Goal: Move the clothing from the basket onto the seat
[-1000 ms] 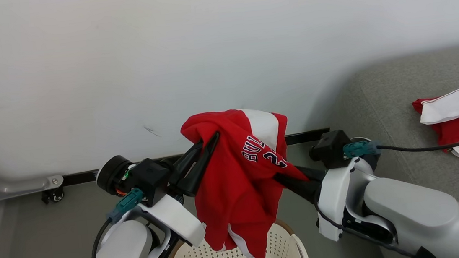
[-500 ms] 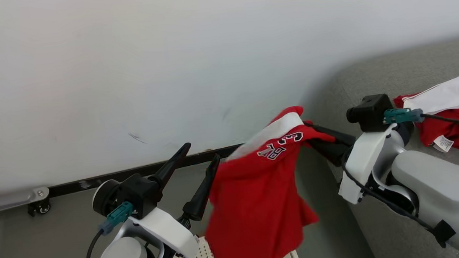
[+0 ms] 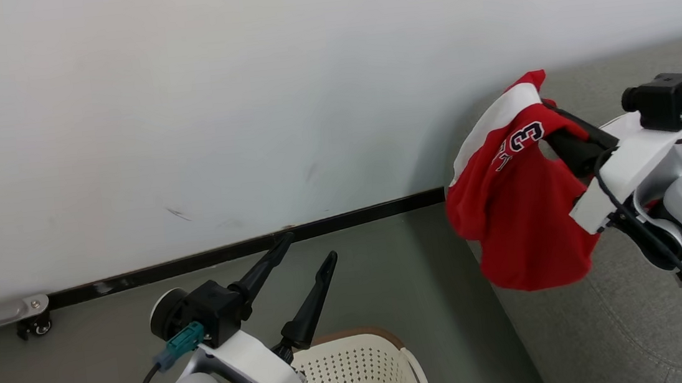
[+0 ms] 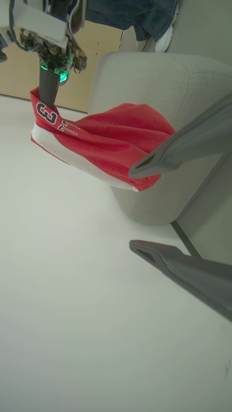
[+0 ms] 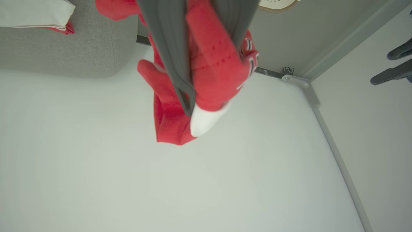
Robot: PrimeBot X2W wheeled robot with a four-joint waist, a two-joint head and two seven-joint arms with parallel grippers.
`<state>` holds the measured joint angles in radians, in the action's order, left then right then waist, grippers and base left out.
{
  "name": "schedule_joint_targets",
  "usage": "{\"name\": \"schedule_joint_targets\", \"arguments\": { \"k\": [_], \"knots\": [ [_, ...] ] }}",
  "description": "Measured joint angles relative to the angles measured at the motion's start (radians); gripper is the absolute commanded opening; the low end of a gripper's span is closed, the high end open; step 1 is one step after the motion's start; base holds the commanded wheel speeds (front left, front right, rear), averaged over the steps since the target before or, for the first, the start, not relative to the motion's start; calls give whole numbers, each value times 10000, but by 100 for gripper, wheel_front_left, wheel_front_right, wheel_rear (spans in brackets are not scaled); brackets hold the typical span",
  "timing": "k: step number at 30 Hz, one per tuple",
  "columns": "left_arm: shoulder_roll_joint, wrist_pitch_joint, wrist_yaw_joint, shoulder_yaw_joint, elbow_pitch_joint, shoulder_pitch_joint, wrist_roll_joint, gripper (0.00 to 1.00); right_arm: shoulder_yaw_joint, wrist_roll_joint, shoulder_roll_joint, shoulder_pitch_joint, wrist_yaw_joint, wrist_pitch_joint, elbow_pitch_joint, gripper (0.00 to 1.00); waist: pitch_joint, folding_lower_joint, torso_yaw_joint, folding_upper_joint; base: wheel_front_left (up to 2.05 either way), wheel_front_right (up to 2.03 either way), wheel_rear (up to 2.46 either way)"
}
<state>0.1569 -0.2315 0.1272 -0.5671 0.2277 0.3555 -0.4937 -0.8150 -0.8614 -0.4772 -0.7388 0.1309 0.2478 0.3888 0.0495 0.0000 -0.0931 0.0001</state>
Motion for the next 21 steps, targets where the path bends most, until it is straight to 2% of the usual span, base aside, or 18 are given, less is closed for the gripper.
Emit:
{"name": "schedule_joint_targets", "arguments": {
  "k": [9, 21],
  "knots": [
    [-82, -79, 0, -453, -209, -142, -94, 100, 1463, 345, -326, 812, 0, 0, -224, 0, -19, 0, -485, 0, 0, 0, 0],
    [-286, -163, 0, -1087, -483, -147, -255, 100, 2786, 936, -587, 1856, 0, 0, -665, 0, -19, 1, -1272, 0, 0, 0, 0]
  ]
}}
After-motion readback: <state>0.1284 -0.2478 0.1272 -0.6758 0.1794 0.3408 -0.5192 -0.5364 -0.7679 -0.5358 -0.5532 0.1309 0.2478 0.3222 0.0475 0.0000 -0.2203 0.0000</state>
